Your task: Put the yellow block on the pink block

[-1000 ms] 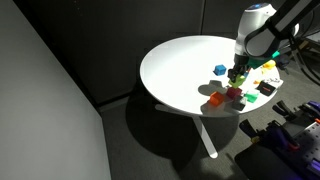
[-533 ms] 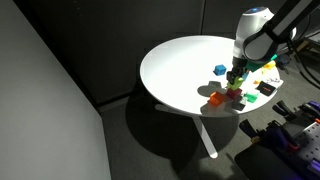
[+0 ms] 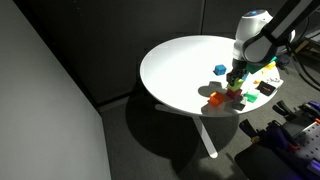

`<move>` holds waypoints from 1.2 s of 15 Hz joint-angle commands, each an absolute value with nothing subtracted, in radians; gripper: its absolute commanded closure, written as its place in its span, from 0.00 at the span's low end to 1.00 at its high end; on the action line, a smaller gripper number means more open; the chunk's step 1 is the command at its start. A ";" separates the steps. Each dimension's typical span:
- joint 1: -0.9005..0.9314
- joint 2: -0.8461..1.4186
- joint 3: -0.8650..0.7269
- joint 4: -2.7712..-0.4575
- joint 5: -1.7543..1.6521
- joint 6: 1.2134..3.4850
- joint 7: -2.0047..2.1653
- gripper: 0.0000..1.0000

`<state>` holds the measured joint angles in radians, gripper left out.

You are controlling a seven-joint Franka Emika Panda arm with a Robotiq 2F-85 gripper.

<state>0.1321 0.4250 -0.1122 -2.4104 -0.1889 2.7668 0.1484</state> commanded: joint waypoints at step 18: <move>0.126 0.396 -0.106 -2.446 -0.184 2.797 0.138 0.00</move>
<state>0.1361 0.4366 -0.1176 -2.4105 -0.1889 2.7694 0.1485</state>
